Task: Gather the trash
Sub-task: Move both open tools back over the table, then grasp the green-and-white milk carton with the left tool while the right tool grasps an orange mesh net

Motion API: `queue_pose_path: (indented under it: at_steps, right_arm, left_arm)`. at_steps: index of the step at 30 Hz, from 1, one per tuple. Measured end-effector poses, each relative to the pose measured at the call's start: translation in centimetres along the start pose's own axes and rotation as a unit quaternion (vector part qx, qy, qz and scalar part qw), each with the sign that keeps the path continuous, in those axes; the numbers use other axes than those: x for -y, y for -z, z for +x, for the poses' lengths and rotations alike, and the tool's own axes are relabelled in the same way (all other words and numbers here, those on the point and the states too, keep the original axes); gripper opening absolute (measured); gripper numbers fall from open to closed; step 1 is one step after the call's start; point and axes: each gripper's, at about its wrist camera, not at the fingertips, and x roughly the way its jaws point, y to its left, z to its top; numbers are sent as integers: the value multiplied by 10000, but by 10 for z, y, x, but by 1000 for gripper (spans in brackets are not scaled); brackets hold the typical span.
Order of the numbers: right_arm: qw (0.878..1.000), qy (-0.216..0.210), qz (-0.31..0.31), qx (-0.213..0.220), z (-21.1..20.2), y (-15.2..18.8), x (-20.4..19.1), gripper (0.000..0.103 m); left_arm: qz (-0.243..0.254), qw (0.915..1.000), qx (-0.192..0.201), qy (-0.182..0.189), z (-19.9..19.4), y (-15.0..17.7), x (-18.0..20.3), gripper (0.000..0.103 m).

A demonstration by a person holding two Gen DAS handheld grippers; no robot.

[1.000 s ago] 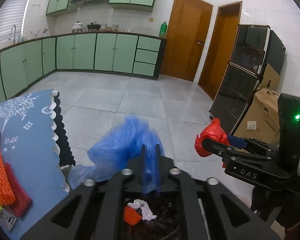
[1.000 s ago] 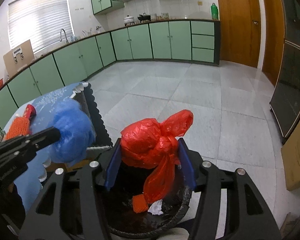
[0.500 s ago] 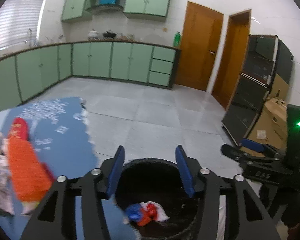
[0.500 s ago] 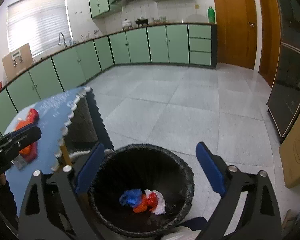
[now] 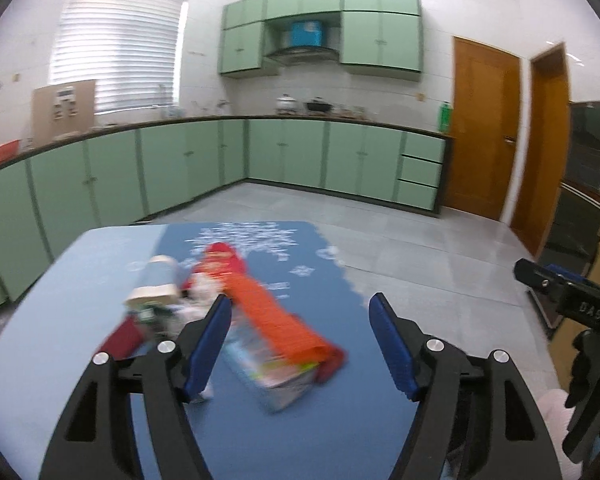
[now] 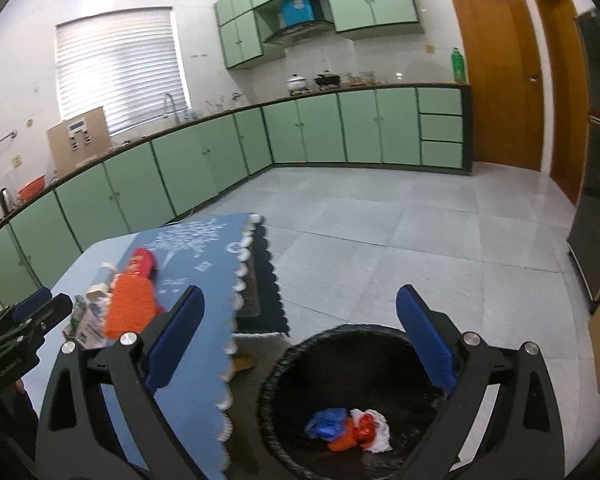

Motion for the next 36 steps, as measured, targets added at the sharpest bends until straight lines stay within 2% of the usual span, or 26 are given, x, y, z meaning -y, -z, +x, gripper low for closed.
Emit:
queue_pose_path:
  at_steps: [4, 10, 17, 24, 30, 33, 36]
  right_arm:
    - [9996, -186, -220, 16, 8, 0, -29, 94]
    - [9981, -380, -484, 82, 21, 2, -66, 94]
    - [9968, -498, -619, 10, 39, 5, -88, 94]
    - [9969, -504, -595, -106, 55, 9, -91, 94]
    - [9967, -534, -596, -165, 63, 9, -90, 94]
    - [9963, -567, -618, -189, 66, 9, -92, 94]
    - [9957, -624, -646, -232, 67, 10, -94, 91]
  left_arm:
    - [-131, 9994, -7, -327, -7, 7, -28, 70]
    - [-346, 9973, -163, -620, -4, 22, -61, 70]
    - [-453, 9956, -381, -720, 21, 31, -72, 70]
    - [-545, 9946, -543, -696, 45, 36, -75, 67]
    - [-615, 9936, -689, -647, 62, 37, -78, 56]
    - [-626, 9934, -765, -585, 68, 38, -76, 47]
    - [-618, 9931, -830, -542, 74, 39, -74, 32]
